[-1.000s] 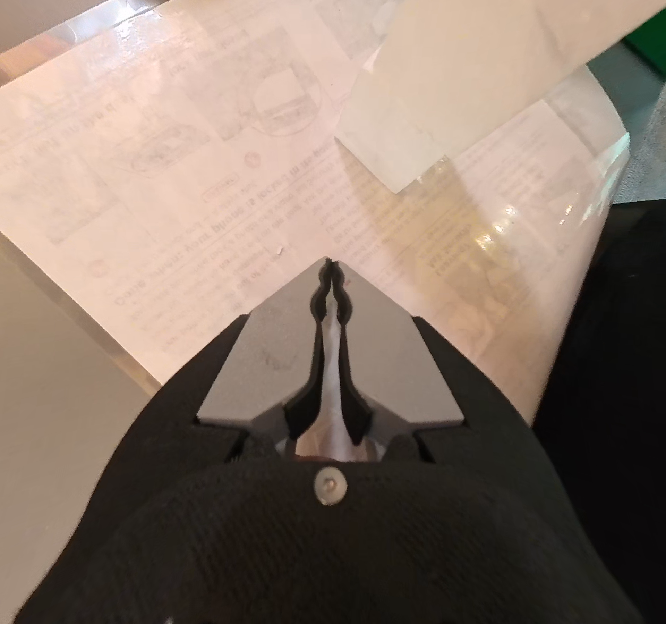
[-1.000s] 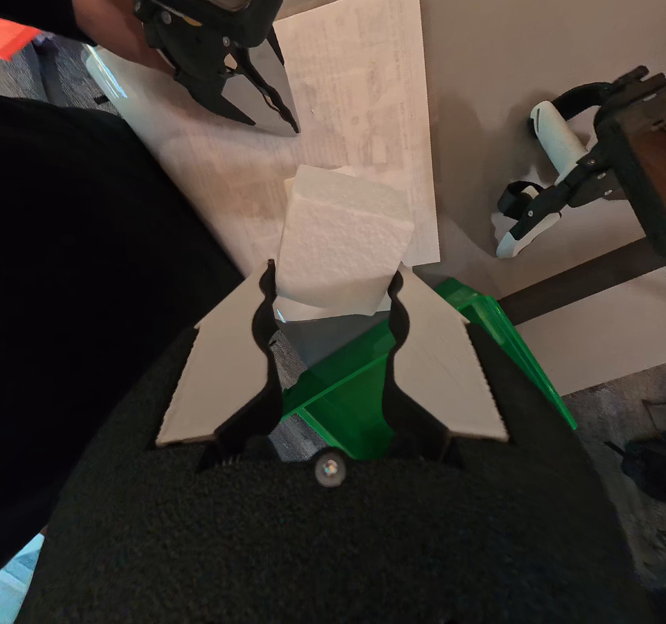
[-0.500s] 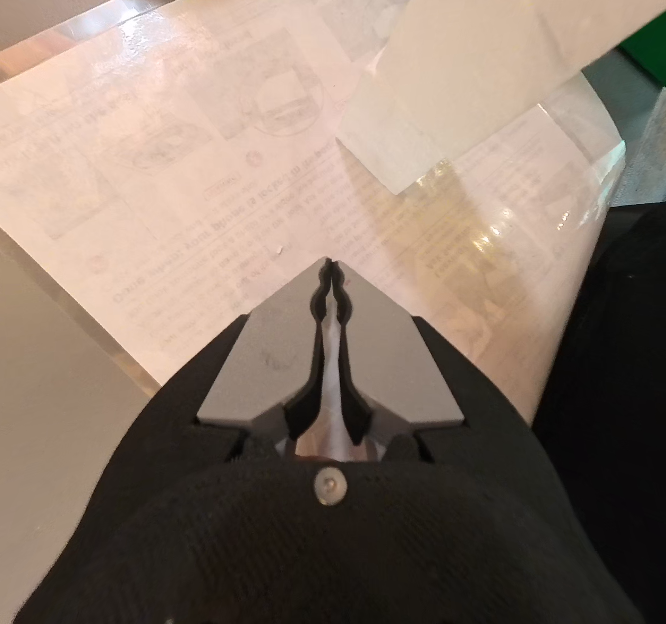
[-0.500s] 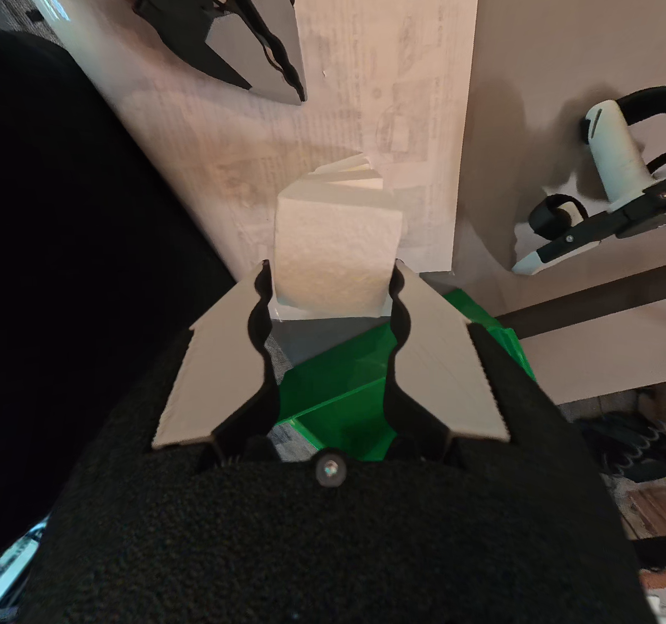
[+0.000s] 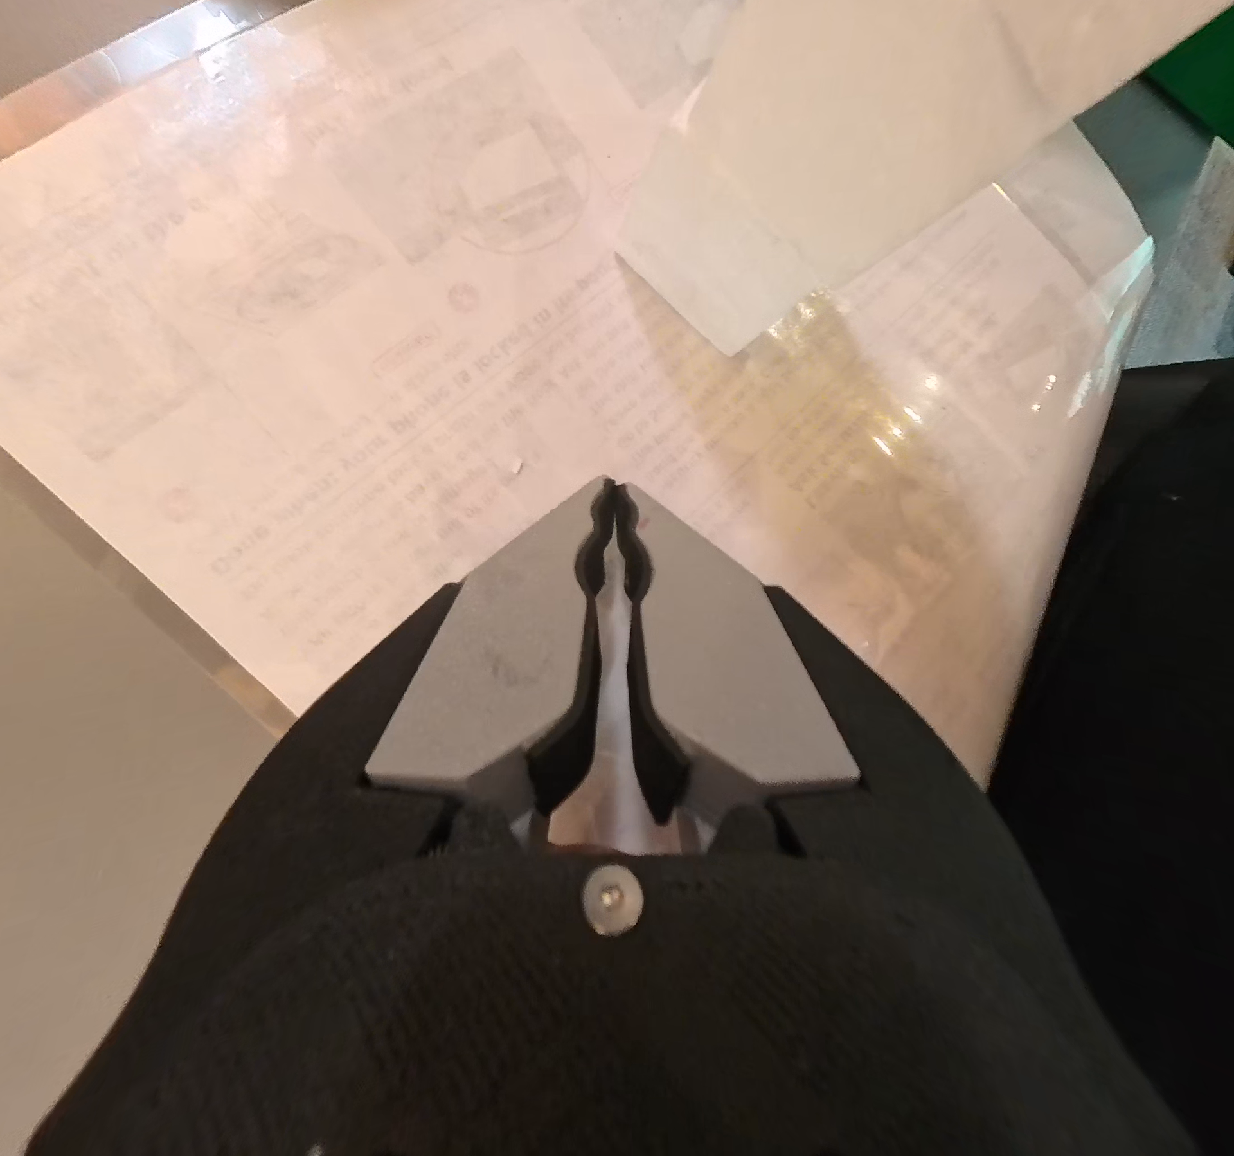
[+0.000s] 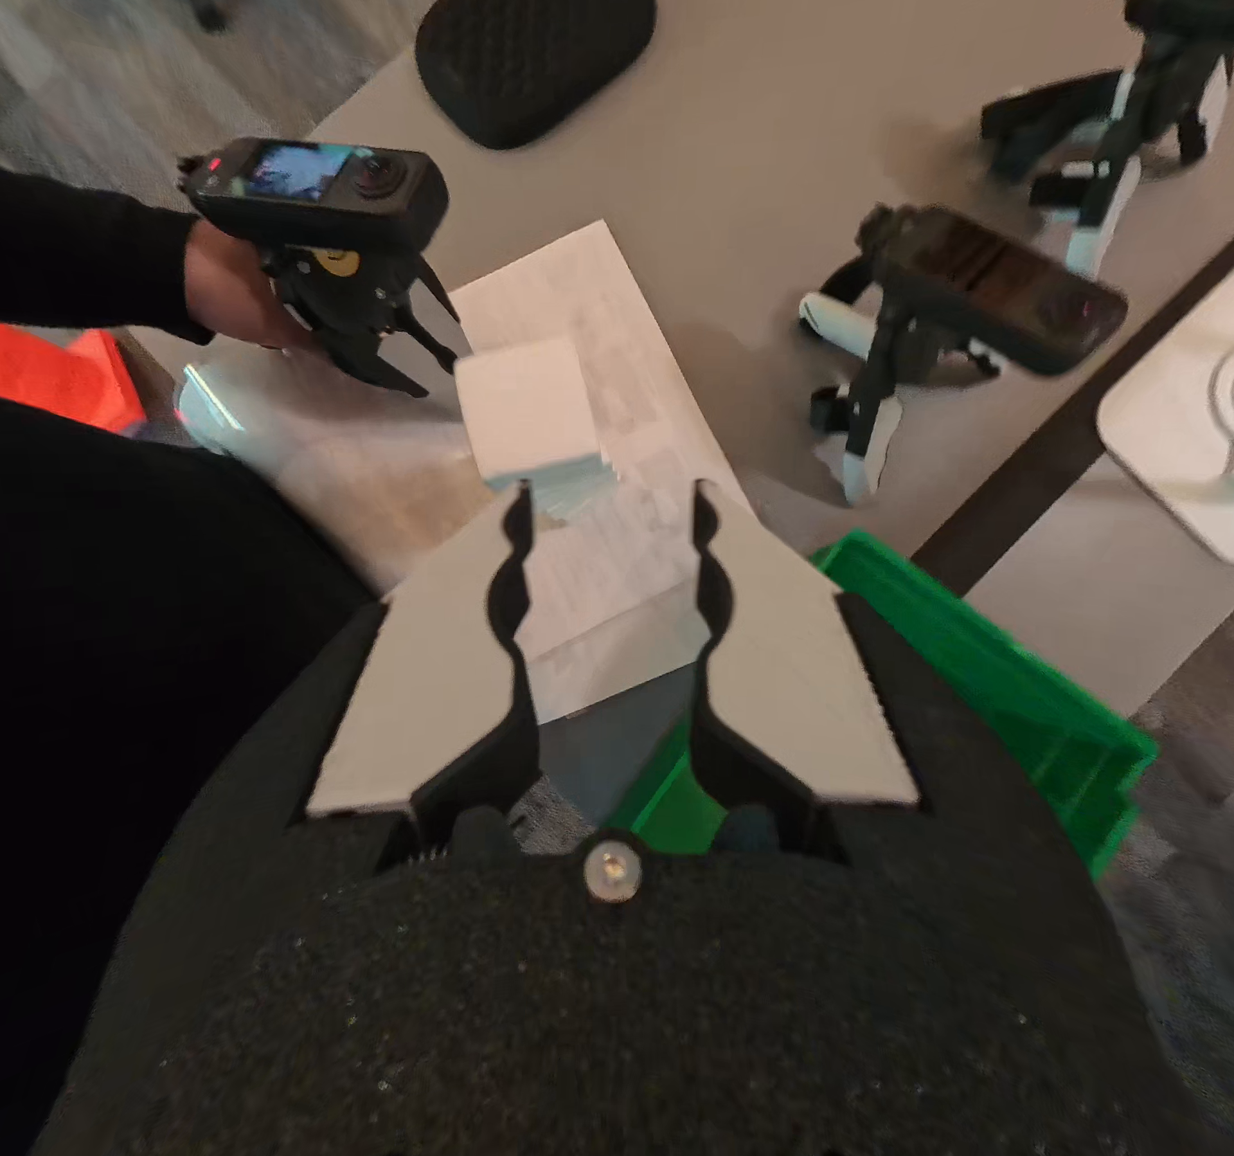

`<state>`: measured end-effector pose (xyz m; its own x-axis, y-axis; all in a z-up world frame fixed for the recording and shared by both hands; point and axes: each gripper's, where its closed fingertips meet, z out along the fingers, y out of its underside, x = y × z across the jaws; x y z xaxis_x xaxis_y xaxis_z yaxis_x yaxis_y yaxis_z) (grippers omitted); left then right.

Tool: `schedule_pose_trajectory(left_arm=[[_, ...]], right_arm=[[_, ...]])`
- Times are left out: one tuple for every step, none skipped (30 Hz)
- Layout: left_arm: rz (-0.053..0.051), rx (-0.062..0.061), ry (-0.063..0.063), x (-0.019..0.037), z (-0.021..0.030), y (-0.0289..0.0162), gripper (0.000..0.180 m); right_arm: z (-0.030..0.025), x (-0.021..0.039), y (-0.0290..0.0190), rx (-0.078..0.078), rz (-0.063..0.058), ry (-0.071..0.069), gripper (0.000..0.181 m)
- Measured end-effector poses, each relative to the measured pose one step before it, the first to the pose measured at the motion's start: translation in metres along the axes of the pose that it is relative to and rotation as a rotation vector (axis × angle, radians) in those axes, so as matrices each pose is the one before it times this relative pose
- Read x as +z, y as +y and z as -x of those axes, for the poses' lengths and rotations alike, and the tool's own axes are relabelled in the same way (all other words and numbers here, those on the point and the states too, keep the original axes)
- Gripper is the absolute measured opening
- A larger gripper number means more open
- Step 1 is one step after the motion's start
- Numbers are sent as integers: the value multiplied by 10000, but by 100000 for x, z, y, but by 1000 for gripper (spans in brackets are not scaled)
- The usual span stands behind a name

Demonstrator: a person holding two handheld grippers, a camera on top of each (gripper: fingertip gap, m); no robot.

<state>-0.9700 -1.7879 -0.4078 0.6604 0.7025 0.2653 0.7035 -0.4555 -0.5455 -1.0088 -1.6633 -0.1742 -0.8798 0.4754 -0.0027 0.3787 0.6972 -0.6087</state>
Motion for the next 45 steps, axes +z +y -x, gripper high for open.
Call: schedule_pose_trajectory(left_arm=[[3, 13, 23, 6, 0, 0, 0], [-8, -5, 19, 8, 0, -10, 0], [-24, -19, 10, -8, -2, 9, 0], [-32, -28, -1, 3, 0, -7, 0], [-28, -28, -7, -3, 2, 6, 0], [-5, -24, -1, 0, -2, -9, 0], [20, -3, 8, 5, -8, -1, 0], [28, 15, 18, 10, -3, -10, 0], [23, 14, 24, 6, -11, -6, 0], [23, 0, 23, 5, 0, -14, 0], [19, -1, 17, 3, -5, -7, 0], [9, -7, 6, 7, 3, 4, 0], [-3, -8, -3, 2, -1, -5, 0], [-16, -11, -8, -5, 4, 1, 0], [-30, -27, -10, 4, 0, -1, 0], [-37, -40, -11, -10, 4, -8, 0], [-34, -43, -15, -1, -4, 4, 0], [-25, -24, -23, 9, -1, 4, 0], [-10, -4, -31, -6, 5, 5, 0], [20, -5, -38, -13, 2, 14, 0], [51, 10, -39, -29, 4, 36, 0], [43, 26, -36, -22, -3, 28, 0], [-2, 16, -23, -4, 7, 5, 0], [-35, -24, 2, 0, 6, -8, 0], [-52, -67, 28, -2, -6, -2, 0], [-66, -80, 27, -7, -5, -7, 0], [-58, -80, 8, -2, 7, -5, 0], [-38, -41, -6, -1, 0, -6, 0], [-21, -8, -8, 1, -6, -4, 0], [-18, 2, 7, 9, -14, -17, 0], [-9, 9, 10, 4, -14, -5, 0], [6, 24, 7, -7, -3, -1, 0], [9, 42, 3, 2, 1, -5, 0], [2, 16, -4, 2, -1, -11, 0], [-18, 22, -2, -1, -18, -6, 0], [-27, 57, -30, -6, -2, 3, 0], [-8, 70, -56, -8, 5, 14, 0], [17, 81, -64, -6, 6, 11, 0], [35, 85, -61, -3, 2, 13, 0], [39, 75, -52, 2, 2, -4, 0], [30, 69, -45, 2, -2, 4, 0], [14, 52, -40, 1, -2, 7, 0], [1, 33, -38, -6, 3, 2, 0], [-13, 17, -38, -2, 2, 4, 0], [-19, 9, -39, -5, -2, 6, 0]], right_arm=[[-319, 136, 1456, 421, -145, 177, 26], [-328, 371, 1739, 450, -81, 221, 3], [-169, 706, 2112, 623, 211, 138, 0], [321, 1104, 2418, 781, 616, -155, 0], [827, 1408, 2347, 704, 780, -429, 0], [754, 1497, 1953, 493, 692, -313, 0], [665, 1466, 1454, 273, 477, -195, 0], [743, 1351, 1123, 130, 394, -240, 0], [747, 1220, 900, 25, 383, -277, 0], [529, 1110, 706, -101, 373, -159, 0], [152, 969, 485, -205, 347, 44, 0], [-149, 874, 243, -262, 317, 175, 0], [-372, 734, -112, -207, 253, 233, 0], [-376, 628, -687, -135, 5, 155, 0], [-413, 688, -1140, -21, -167, 72, 0], [-374, 822, -1368, 132, -164, -16, 0], [31, 778, -1765, 226, -235, -253, 0], [596, 408, -2328, 171, -473, -532, 0], [384, -83, -2509, 105, -565, -321, 0], [-244, -594, -2214, 79, -406, 132, 0], [-219, -1034, -1874, -12, -331, 103, 0], [-289, -1194, -1361, -80, -278, 114, 0], [-534, -1128, -699, -145, -131, 237, 0], [-656, -962, -128, -194, -11, 282, 0], [-732, -768, 278, -205, 61, 307, 0], [-794, -569, 498, -179, 106, 323, 0], [-790, -428, 542, -73, 74, 313, 0], [-553, -312, 468, 63, 8, 158, 0], [-285, -192, 399, 199, -29, -6, 0], [-152, -103, 328, 287, -56, -77, 0], [-30, -47, 261, 297, -81, -114, 0], [50, -21, 227, 255, -77, -129, 0], [103, 12, 235, 183, -48, -109, 0], [135, 49, 266, 112, -8, -84, 0], [134, 72, 286, 42, 35, -67, 0], [104, 72, 265, -24, 47, -23, 0], [52, 36, 221, -64, 36, 20, 0], [45, 20, 154, -66, 15, 19, 0], [69, 0, 79, -37, -16, -10, 0], [110, -4, 17, -8, -40, -49, 0], [123, 21, 19, 14, -32, -67, 0], [125, 66, 39, 20, -1, -69, 0], [119, 108, 85, 10, 26, -55, 3], [91, 133, 99, -17, 41, -28, 5], [91, 126, 109, -45, 48, -21, 8]])
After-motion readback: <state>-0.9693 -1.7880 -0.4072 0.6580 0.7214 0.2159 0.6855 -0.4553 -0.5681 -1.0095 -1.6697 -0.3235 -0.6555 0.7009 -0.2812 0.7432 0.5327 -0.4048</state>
